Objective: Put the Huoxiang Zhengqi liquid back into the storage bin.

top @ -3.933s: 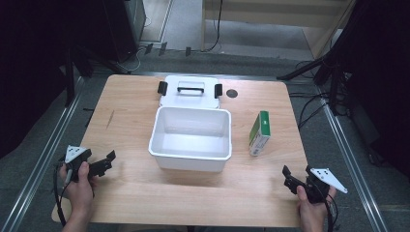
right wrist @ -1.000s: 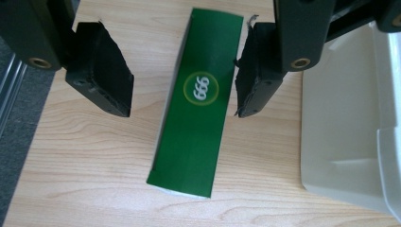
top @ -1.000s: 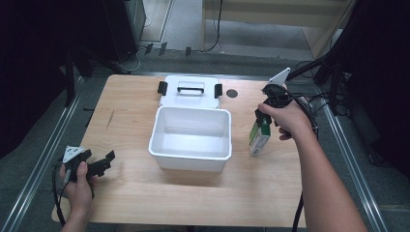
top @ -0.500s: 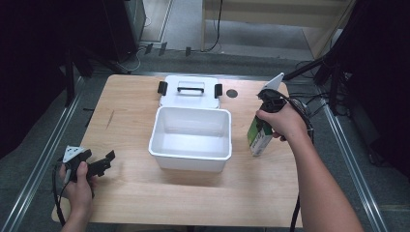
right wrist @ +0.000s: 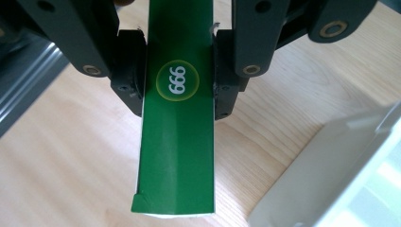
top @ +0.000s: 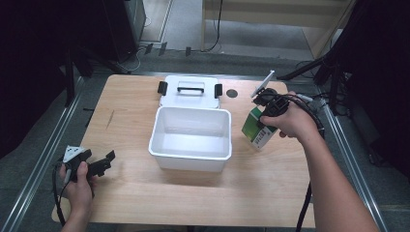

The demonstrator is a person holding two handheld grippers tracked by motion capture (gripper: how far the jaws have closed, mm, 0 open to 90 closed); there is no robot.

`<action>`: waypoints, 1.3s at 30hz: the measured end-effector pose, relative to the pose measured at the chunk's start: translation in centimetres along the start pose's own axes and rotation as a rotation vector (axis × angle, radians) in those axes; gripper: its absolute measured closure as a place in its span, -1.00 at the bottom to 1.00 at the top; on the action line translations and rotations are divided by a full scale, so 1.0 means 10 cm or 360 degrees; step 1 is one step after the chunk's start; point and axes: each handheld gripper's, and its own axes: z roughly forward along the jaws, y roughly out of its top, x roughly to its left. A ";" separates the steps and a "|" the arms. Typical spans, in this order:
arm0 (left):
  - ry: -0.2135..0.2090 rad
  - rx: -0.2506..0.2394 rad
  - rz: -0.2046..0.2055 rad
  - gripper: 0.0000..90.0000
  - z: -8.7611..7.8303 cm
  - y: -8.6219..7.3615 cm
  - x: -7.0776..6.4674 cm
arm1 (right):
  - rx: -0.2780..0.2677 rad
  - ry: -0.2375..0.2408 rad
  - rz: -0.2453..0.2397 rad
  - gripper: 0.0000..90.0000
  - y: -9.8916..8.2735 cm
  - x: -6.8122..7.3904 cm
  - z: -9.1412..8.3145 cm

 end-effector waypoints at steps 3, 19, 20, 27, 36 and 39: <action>0.0005 0.0004 0.0003 -0.86 0.00 0.00 0.00 | -0.0047 0.0021 -0.0160 0.43 0.01 0.07 -0.19; 0.0004 0.0005 0.0005 -0.86 0.00 0.00 0.00 | -0.0194 0.0093 -0.0453 0.43 0.07 0.21 -0.77; 0.0002 0.0005 0.0006 -0.86 0.00 0.00 0.00 | -0.0195 0.0085 -0.0452 0.43 0.07 0.21 -0.80; 0.0003 0.0007 0.0006 -0.86 0.00 0.00 0.00 | -0.0232 0.0084 -0.0510 0.43 0.14 0.26 -0.94; 0.0001 0.0009 0.0008 -0.86 0.00 0.00 0.00 | -0.0255 0.0106 -0.0620 0.43 0.26 0.42 -1.04; 0.0000 0.0009 0.0009 -0.86 0.00 0.00 0.00 | -0.0256 0.0110 -0.0654 0.43 0.31 0.48 -1.09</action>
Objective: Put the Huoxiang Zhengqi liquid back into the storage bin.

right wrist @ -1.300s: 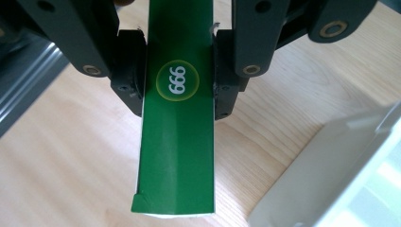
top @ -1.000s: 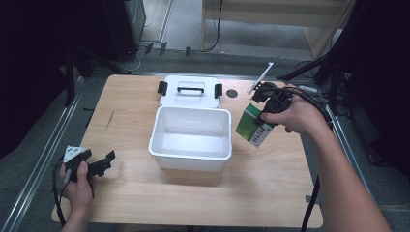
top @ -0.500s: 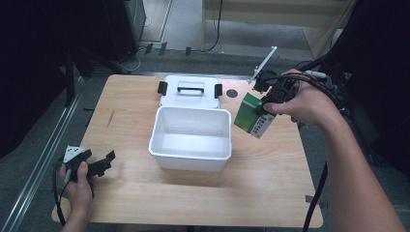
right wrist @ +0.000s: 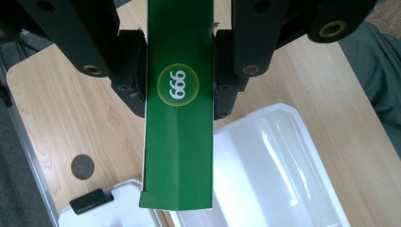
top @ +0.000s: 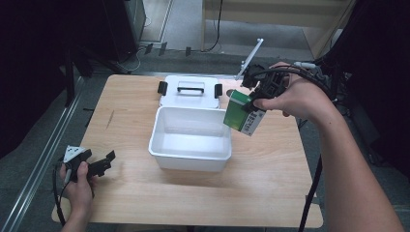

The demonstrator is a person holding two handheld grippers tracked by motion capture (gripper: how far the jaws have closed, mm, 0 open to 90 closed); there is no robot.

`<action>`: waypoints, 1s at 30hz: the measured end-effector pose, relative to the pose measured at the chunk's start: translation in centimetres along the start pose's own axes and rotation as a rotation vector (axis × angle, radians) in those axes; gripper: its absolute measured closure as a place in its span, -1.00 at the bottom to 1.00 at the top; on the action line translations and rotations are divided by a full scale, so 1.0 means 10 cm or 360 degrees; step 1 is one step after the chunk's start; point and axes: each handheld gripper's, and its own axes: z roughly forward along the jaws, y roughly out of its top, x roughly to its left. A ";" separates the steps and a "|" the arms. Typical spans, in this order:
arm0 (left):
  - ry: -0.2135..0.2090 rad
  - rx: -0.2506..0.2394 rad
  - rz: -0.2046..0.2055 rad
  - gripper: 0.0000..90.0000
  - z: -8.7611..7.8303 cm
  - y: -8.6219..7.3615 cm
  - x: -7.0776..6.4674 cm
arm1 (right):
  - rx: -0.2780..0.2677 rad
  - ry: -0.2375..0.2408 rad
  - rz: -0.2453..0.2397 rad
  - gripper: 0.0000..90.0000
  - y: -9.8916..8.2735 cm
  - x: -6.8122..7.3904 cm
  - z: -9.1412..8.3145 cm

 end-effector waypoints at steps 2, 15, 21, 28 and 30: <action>0.0000 0.0000 0.0001 -0.86 0.00 0.00 0.00 | 0.0001 0.0004 -0.0005 0.43 0.02 0.01 -0.01; -0.0002 0.0000 0.0000 -0.86 0.00 0.00 0.00 | -0.0044 0.0051 -0.0172 0.43 0.38 0.16 0.04; -0.0003 0.0000 -0.0002 -0.86 0.00 0.00 0.00 | -0.0062 0.0094 -0.0339 0.43 0.48 0.24 0.17; -0.0002 -0.0002 -0.0004 -0.86 0.00 0.00 0.00 | -0.0069 0.0133 -0.0456 0.43 0.52 0.27 0.35; -0.0002 -0.0002 -0.0004 -0.86 0.00 0.00 0.00 | -0.0068 0.0130 -0.0458 0.43 0.52 0.26 0.37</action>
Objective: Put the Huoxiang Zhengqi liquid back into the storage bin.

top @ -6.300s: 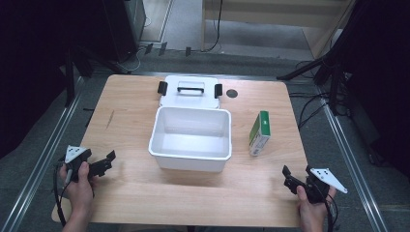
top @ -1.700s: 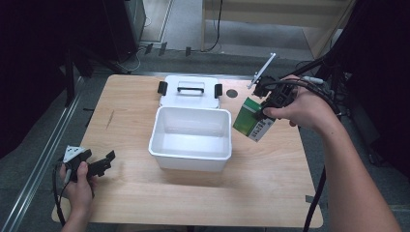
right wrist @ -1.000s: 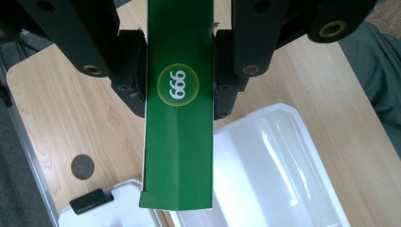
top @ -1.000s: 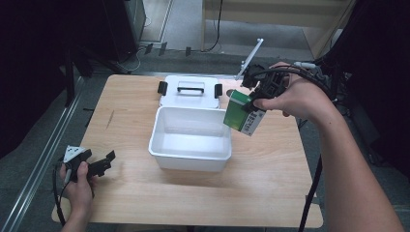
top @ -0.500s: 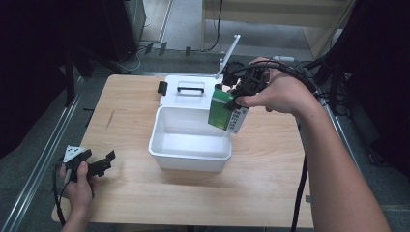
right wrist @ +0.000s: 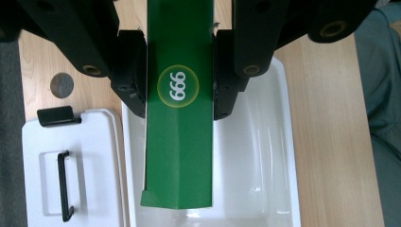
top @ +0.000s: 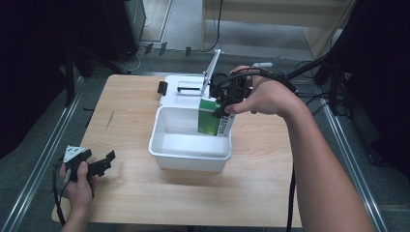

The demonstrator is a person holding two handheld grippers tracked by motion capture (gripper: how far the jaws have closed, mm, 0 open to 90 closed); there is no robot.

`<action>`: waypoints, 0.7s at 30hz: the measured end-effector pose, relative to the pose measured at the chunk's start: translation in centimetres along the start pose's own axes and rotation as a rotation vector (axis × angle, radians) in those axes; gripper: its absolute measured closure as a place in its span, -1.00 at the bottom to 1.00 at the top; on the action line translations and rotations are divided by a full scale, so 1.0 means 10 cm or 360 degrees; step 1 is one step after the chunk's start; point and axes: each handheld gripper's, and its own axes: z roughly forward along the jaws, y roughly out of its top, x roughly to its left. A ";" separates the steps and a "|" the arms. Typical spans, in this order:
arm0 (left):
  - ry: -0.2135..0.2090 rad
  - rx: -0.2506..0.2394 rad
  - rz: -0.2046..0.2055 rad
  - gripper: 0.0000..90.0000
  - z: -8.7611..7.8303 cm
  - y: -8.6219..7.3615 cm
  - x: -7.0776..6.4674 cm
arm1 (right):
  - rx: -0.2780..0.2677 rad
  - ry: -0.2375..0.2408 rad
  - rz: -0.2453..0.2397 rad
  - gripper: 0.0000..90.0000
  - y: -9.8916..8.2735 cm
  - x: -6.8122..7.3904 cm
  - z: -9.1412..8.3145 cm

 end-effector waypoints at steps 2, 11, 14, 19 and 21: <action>-0.0002 -0.0002 -0.0003 -0.86 0.00 0.00 0.00 | 0.0002 0.0006 0.0025 0.43 -0.03 -0.04 0.08; -0.0002 -0.0003 -0.0006 -0.86 0.00 0.00 0.00 | -0.0042 0.0040 -0.0050 0.42 -0.18 -0.10 0.33; -0.0001 -0.0004 -0.0005 -0.86 0.00 0.00 0.00 | -0.0041 0.0059 -0.0044 0.42 -0.21 -0.11 0.44; -0.0002 -0.0004 -0.0005 -0.86 0.00 0.00 0.00 | -0.0026 0.0069 -0.0066 0.42 -0.22 -0.11 0.61; -0.0002 -0.0003 -0.0005 -0.86 0.00 0.00 0.00 | -0.0009 0.0075 -0.0069 0.42 -0.22 -0.10 0.68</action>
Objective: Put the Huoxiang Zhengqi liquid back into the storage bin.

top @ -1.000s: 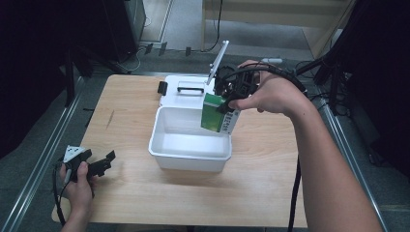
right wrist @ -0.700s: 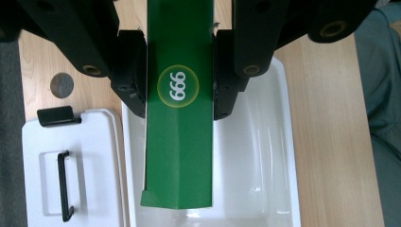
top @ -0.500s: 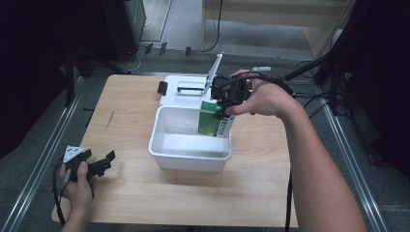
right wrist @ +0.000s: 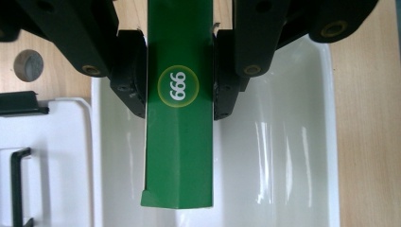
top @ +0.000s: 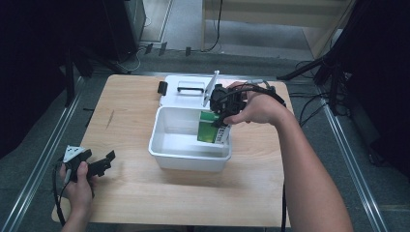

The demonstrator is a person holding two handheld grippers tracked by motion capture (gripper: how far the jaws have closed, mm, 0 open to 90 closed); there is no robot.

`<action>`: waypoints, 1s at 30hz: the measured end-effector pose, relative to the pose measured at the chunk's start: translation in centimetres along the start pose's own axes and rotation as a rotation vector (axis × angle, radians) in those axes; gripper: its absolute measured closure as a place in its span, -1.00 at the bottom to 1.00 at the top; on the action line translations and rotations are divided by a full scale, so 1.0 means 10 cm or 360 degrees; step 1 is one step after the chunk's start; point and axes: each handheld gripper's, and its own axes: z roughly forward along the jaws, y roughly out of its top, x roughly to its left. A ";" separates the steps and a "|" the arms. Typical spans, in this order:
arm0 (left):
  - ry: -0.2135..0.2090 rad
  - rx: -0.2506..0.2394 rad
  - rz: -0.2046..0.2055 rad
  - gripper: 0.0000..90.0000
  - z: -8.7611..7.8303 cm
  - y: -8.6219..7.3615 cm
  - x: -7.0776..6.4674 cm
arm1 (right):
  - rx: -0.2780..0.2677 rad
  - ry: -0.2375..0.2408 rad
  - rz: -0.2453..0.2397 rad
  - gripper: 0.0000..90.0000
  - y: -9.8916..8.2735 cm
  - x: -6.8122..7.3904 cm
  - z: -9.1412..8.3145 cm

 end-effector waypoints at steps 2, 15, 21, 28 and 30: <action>0.0000 0.0000 0.0000 -0.86 0.00 0.00 0.00 | 0.0007 0.0003 0.0000 0.42 0.00 0.00 0.04; 0.0000 -0.0004 0.0000 -0.86 0.00 0.00 0.00 | 0.0062 0.0056 0.0007 0.41 -0.05 0.00 0.46; 0.0006 -0.0002 0.0001 -0.86 0.00 0.00 0.00 | 0.0057 0.0062 0.0010 0.34 -0.04 0.01 0.47; 0.0005 -0.0002 0.0003 -0.86 0.00 0.00 -0.01 | 0.0040 0.0039 0.0075 0.01 -0.10 0.03 0.45; 0.0006 -0.0003 0.0003 -0.86 0.00 0.00 -0.01 | 0.0029 0.0035 0.0119 -0.08 -0.11 0.03 0.43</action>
